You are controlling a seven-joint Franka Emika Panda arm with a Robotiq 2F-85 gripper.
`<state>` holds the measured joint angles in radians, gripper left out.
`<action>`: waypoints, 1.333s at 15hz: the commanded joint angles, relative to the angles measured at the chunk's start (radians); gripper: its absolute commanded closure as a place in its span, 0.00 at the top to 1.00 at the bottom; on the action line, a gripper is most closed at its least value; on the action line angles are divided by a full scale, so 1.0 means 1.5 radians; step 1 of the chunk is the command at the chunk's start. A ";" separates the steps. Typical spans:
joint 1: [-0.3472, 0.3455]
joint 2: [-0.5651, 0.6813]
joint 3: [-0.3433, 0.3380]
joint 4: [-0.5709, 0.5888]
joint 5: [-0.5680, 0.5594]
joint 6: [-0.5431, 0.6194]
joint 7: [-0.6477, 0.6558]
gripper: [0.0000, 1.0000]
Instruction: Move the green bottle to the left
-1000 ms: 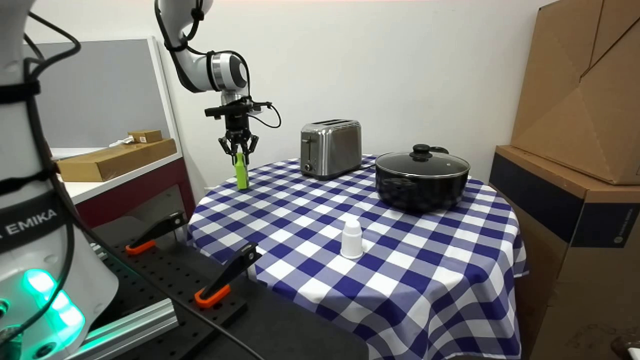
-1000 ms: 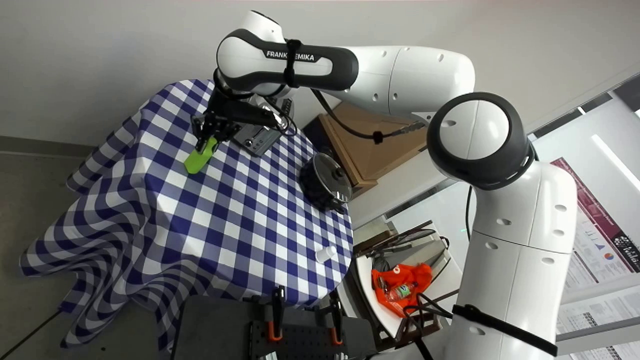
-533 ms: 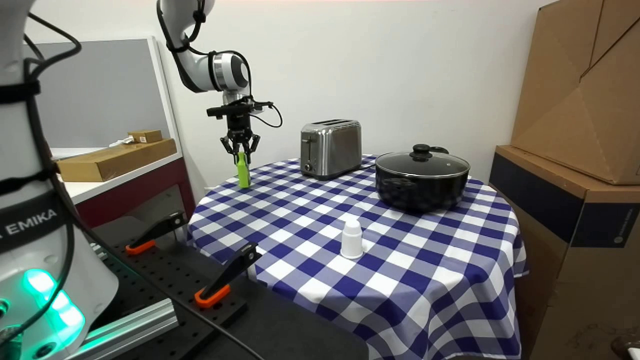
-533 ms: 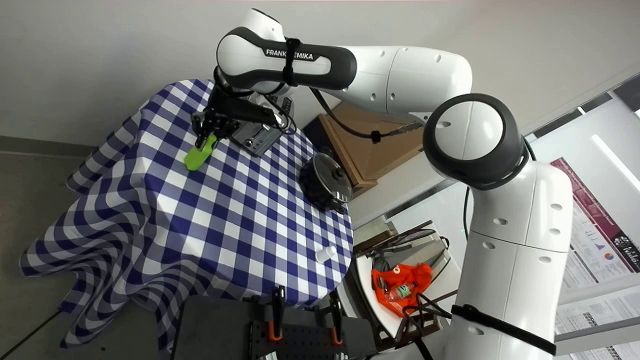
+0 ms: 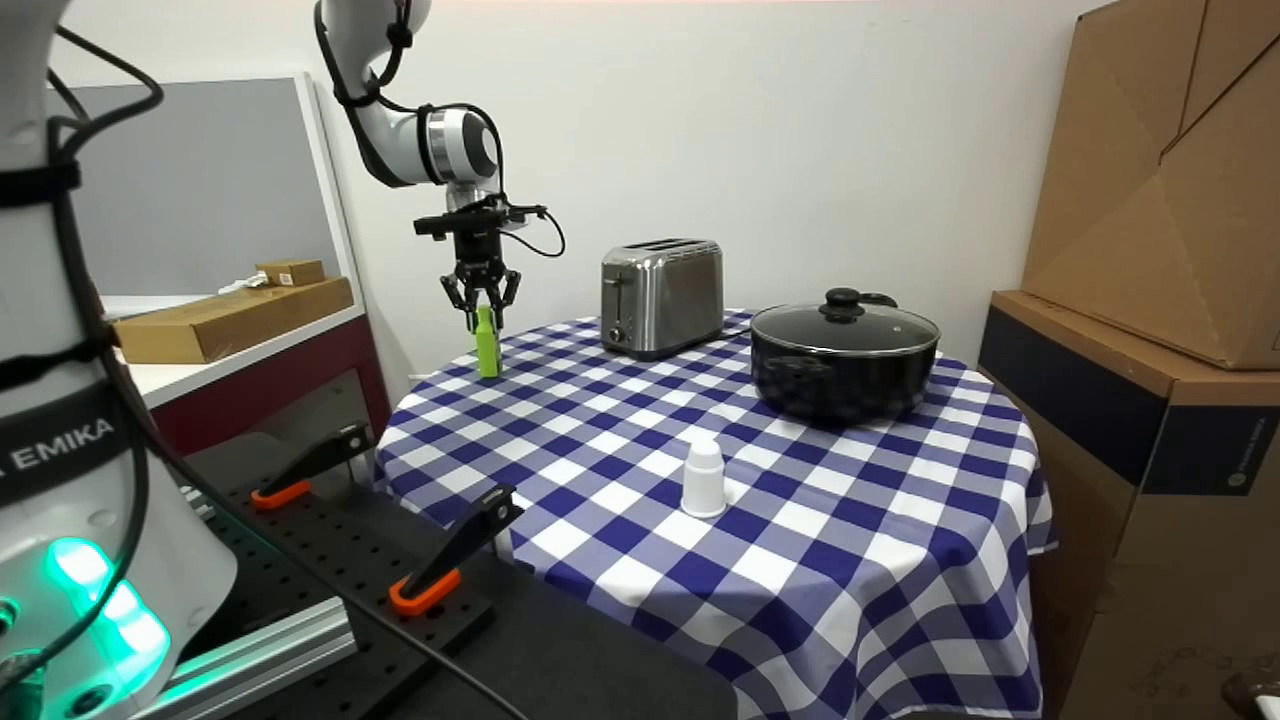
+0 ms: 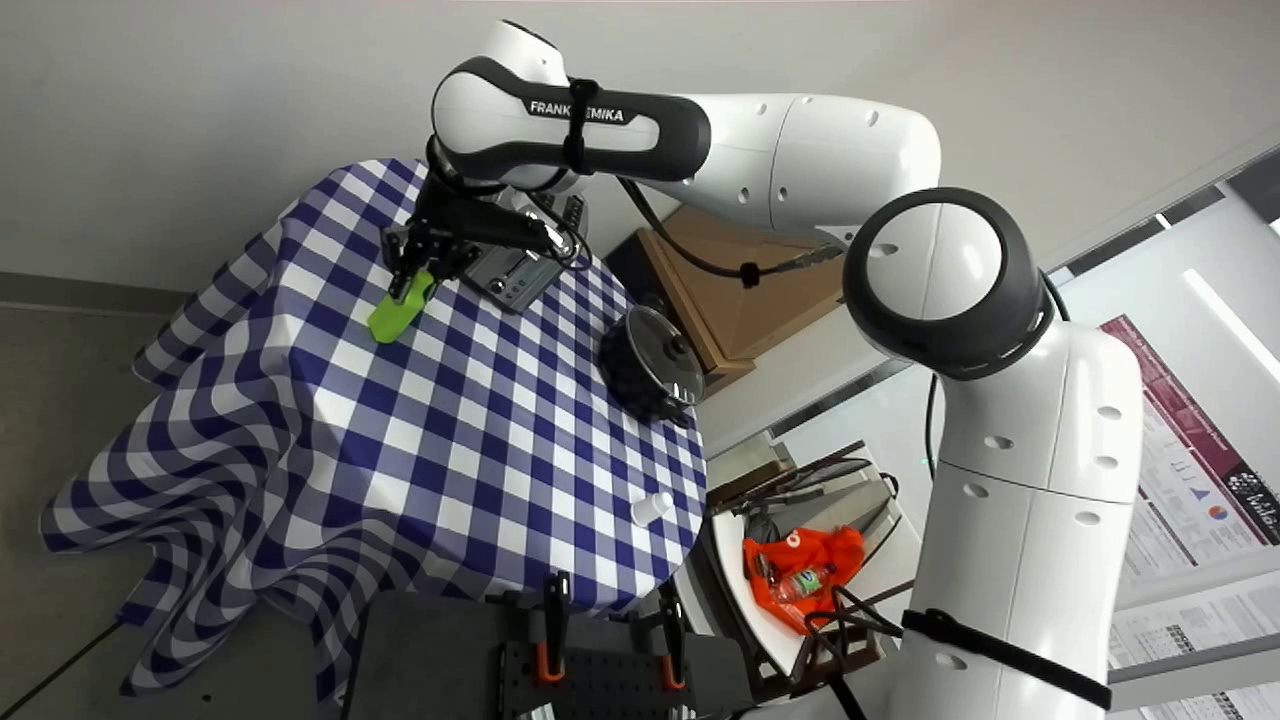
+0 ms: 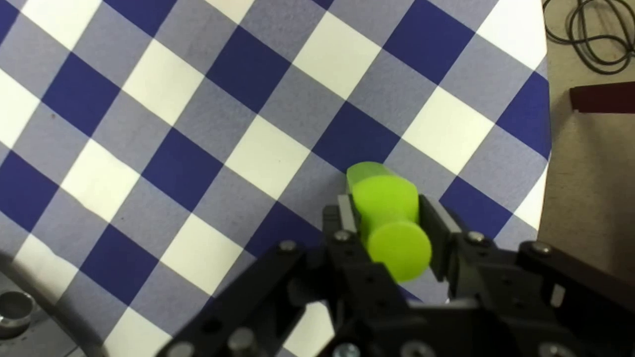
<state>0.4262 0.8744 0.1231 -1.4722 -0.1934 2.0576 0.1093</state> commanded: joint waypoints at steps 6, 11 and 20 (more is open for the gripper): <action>-0.022 -0.024 0.025 0.004 0.048 -0.035 -0.003 1.00; -0.061 -0.096 0.034 -0.026 0.117 -0.064 0.004 1.00; -0.176 -0.310 -0.007 -0.234 0.197 -0.055 0.028 1.00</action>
<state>0.2059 0.5497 0.1343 -1.6518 0.0631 1.9464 0.1370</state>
